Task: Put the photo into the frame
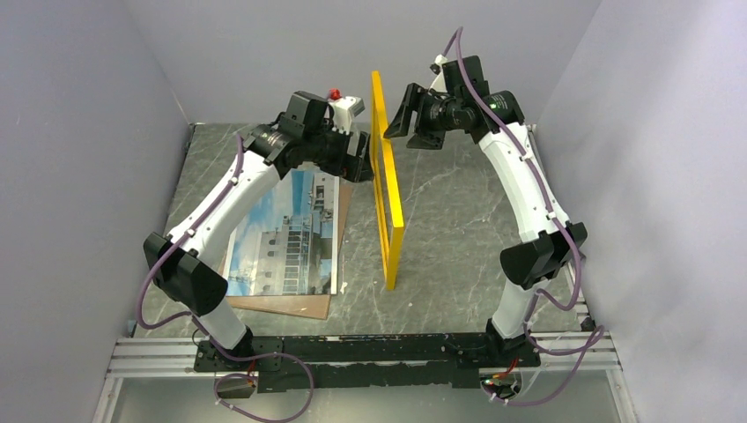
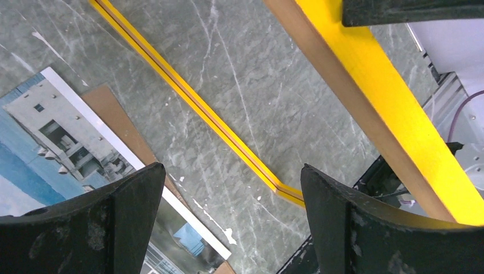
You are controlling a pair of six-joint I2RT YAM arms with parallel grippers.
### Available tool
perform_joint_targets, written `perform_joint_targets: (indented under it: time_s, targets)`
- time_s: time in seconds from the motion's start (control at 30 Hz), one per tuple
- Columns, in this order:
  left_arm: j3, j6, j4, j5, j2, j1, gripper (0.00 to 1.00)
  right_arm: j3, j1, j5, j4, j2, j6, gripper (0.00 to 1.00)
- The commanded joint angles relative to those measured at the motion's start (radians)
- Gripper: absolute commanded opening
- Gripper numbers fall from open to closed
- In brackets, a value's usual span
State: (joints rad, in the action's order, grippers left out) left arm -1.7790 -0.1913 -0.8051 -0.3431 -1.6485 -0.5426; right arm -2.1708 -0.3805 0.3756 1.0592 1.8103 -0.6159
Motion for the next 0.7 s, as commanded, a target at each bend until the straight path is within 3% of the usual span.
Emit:
perform_joint_targets:
  time_s: [0.0, 0.37, 0.67]
  targets:
    - [0.011, 0.027, 0.028, 0.029, 0.039, -0.003, 0.94, -0.018, 0.016, 0.023, 0.043, 0.0, 0.05, 0.7]
    - [-0.151, -0.001, -0.001, 0.02, -0.085, -0.081, 0.94, 0.01, 0.017, 0.055, 0.014, -0.026, 0.022, 0.75]
    - [-0.156, 0.016, -0.013, 0.05, -0.092, -0.105, 0.94, 0.018, 0.026, -0.01, 0.048, -0.023, 0.045, 0.72]
